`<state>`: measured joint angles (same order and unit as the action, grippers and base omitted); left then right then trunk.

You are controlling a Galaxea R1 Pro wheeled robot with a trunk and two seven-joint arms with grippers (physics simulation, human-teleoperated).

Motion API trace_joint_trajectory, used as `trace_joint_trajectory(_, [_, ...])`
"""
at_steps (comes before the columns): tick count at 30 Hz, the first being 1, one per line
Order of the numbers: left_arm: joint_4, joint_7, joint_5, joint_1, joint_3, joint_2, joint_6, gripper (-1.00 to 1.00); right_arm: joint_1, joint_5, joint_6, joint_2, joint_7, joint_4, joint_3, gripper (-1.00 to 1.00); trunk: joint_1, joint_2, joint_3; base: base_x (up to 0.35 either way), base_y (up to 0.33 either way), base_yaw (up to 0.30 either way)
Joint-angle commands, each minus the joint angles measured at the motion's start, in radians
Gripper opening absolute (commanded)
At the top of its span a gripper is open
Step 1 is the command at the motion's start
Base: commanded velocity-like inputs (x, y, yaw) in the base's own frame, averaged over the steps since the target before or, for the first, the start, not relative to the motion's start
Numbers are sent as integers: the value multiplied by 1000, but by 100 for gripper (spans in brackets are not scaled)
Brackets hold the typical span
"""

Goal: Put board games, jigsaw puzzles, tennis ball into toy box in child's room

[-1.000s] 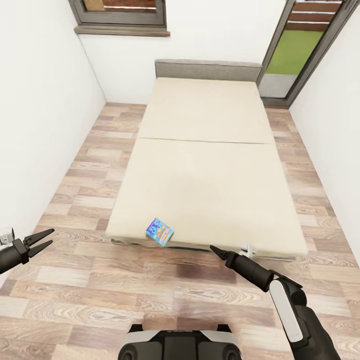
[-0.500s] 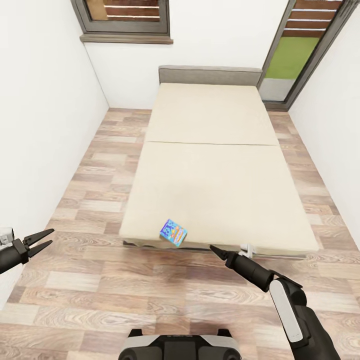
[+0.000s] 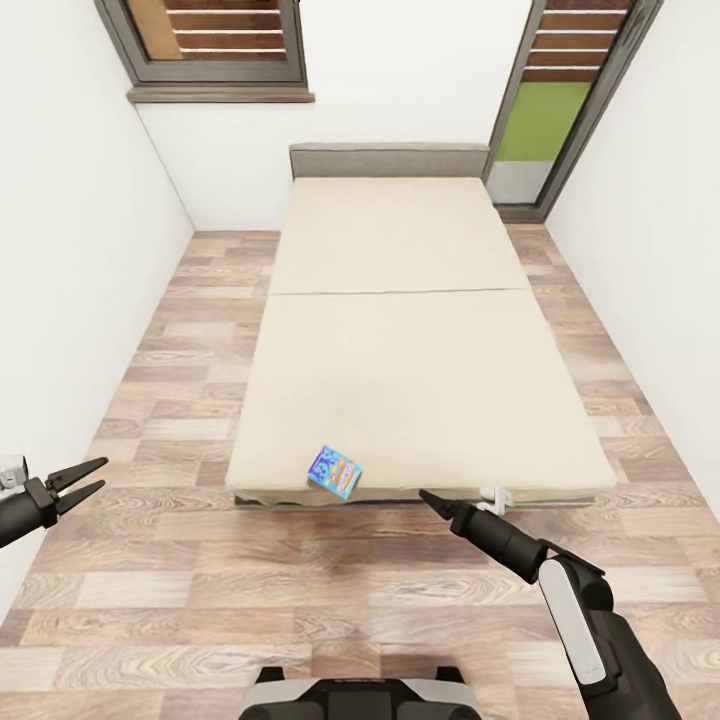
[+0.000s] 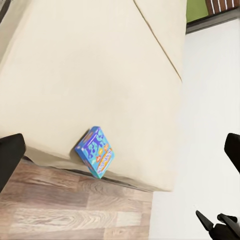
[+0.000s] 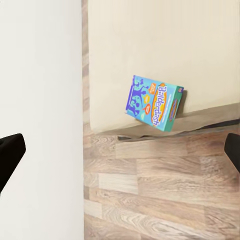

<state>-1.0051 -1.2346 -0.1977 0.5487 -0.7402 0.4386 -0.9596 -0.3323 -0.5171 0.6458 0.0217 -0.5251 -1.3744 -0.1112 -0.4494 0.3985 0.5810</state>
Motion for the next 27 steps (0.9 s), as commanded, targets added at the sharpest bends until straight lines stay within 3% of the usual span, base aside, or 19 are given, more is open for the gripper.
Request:
trace_joint_trajectory(1, [0,-2,-2,0,-1,0,-7,100,-1,-4,8,0,-1,-1,-1,100,-1,1,0,0,66,-112])
trace_joint_trajectory(27, [0,-3,-2,0,-1,0,-7,100,-1,-4,8,0,-1,-2,-1,100,-1,1,-41,0,6,-77])
